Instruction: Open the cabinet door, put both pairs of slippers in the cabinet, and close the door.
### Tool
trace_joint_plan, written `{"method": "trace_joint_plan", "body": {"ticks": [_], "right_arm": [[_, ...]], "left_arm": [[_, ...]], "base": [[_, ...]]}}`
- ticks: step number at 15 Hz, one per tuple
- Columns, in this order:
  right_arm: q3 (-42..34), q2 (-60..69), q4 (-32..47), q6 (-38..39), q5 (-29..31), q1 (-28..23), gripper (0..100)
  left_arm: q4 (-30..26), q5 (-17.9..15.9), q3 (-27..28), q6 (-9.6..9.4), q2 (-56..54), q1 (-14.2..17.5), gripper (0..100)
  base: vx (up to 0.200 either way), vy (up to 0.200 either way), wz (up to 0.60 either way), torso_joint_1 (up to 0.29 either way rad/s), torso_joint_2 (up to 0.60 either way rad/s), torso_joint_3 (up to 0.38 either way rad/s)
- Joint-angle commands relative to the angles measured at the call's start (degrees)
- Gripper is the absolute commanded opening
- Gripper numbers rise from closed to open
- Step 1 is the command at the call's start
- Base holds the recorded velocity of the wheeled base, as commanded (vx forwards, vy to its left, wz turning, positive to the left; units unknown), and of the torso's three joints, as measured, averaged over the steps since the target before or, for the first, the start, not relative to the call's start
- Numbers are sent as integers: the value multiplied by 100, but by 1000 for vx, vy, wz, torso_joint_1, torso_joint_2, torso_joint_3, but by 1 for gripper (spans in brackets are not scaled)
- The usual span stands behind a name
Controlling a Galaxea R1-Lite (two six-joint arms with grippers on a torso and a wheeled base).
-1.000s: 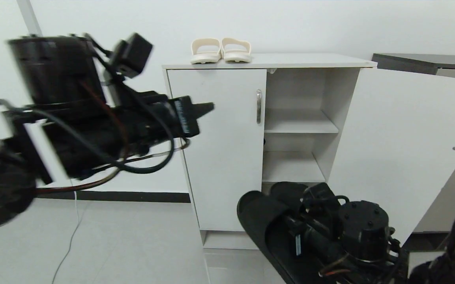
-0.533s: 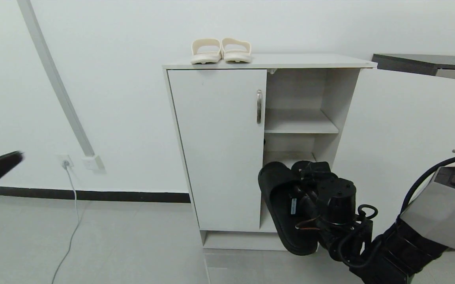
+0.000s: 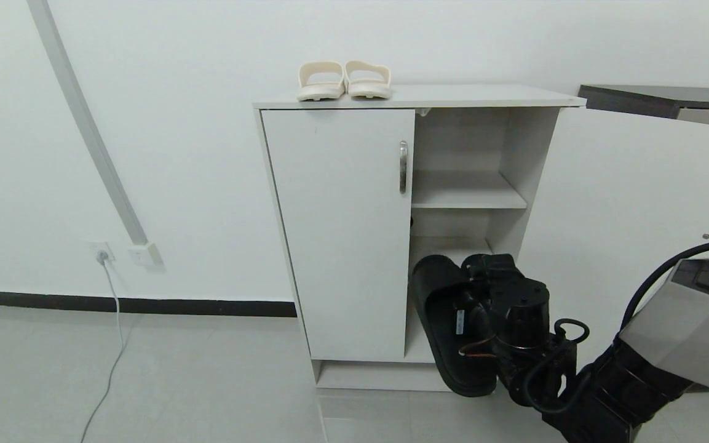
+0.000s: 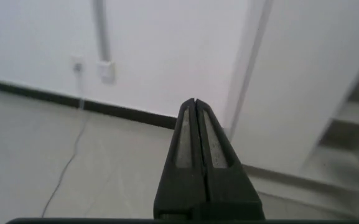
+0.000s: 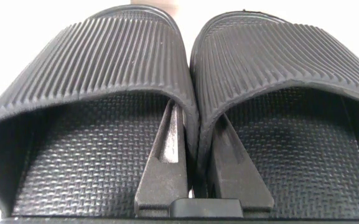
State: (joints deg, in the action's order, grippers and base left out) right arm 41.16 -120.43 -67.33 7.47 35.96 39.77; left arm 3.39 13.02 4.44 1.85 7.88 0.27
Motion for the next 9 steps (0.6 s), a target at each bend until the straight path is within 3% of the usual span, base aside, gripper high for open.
{"method": "trace_joint_plan", "body": {"ticks": [1, 2, 5, 9], "right_arm": [[-11, 46, 44, 9, -1, -4, 0], [-11, 37, 44, 9, -1, 5, 0], [-2, 2, 44, 9, -10, 22, 0], [77, -24, 255, 9, -1, 198, 0]], "left_arm": [[-119, -572, -444, -185, -788, -36, 0], [-119, -863, -444, -229, -788, -36, 0], [-392, -1153, -426, -291, -788, -36, 0], [-348, -1425, -435, -300, -788, -36, 0]], "base": [[0, 0, 0, 0, 0, 0], [0, 0, 0, 0, 0, 0], [0, 0, 0, 0, 0, 0], [0, 0, 0, 0, 0, 0]]}}
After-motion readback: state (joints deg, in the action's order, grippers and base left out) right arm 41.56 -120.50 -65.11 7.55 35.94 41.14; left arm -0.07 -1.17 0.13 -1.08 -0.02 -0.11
